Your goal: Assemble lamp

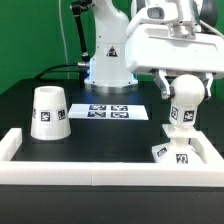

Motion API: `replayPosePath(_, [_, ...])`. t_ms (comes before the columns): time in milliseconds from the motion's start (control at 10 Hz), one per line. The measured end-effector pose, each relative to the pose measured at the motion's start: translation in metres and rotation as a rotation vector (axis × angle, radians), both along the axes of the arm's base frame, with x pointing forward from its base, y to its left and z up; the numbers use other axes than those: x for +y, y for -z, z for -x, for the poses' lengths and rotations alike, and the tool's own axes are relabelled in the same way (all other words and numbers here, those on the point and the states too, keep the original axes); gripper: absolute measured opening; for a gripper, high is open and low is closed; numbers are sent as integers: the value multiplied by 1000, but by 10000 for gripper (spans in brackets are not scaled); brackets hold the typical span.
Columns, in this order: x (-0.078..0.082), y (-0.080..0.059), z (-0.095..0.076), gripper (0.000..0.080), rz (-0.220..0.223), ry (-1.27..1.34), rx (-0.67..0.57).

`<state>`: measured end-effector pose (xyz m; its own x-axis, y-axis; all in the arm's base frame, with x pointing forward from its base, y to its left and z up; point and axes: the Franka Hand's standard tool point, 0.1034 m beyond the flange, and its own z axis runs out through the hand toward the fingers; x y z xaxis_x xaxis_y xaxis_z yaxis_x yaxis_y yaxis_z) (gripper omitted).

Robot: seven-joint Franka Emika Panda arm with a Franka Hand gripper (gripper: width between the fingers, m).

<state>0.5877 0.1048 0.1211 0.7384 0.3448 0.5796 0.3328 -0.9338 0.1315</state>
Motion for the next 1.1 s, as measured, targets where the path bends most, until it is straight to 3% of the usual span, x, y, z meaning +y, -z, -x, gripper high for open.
replayPosePath(300, [-3, 0, -1, 581, 1, 5, 11])
replayPosePath(500, [-3, 2, 0, 685, 2, 5, 21])
replayPosePath(700, [-4, 2, 1, 697, 2, 6, 27])
replayPosePath(1100, [-1, -20, 2, 698, 0, 3, 42])
